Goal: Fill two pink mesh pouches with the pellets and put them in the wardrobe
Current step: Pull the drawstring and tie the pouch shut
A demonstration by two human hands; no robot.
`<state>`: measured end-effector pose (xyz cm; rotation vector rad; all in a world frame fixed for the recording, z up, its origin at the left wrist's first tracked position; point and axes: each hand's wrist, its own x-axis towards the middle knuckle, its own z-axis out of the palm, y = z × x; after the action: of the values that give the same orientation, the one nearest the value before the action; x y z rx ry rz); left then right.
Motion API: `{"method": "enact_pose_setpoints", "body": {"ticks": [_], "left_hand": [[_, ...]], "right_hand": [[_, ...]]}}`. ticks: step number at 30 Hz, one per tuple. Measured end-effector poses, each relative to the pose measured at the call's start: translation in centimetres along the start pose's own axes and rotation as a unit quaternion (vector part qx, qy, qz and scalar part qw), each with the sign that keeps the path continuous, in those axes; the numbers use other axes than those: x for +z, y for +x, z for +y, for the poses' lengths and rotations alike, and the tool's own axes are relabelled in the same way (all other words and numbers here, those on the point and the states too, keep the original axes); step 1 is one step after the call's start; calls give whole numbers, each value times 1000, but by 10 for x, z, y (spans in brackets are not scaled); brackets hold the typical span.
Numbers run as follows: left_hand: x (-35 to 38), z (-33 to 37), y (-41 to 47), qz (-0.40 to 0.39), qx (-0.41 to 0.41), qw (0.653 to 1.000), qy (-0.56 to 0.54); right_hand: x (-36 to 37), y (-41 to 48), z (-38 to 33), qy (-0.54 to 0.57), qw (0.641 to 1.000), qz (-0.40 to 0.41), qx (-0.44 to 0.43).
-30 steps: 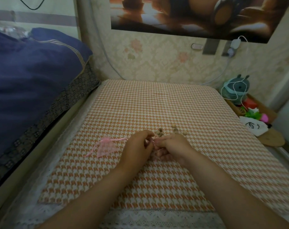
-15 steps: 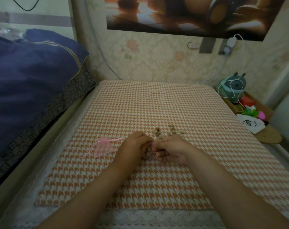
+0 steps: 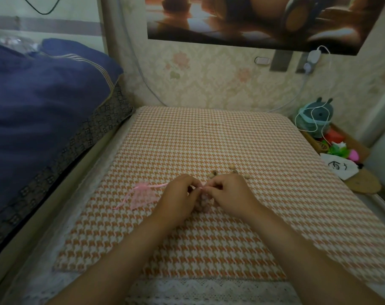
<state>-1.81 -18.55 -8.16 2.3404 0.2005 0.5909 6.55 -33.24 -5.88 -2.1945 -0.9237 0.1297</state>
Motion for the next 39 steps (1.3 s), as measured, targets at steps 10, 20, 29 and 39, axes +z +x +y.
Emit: {"method": "enact_pose_setpoints", "body": {"ticks": [10,20,29,39], "left_hand": [[-3,3,-6,27,-47,997,-52],[-1,8,-7,38,-76,990,-112],[2,8,-7,55,-85,989,-111],[3,8,-9,65,-187,973,-118]], "right_hand": [[2,-3,-7,247,949,-112,163],[1,-3,-7,236,956,-103,139],[-2,-3,-9,236,955,-92,152],[-7,-2,0,194,959,-59,196]]}}
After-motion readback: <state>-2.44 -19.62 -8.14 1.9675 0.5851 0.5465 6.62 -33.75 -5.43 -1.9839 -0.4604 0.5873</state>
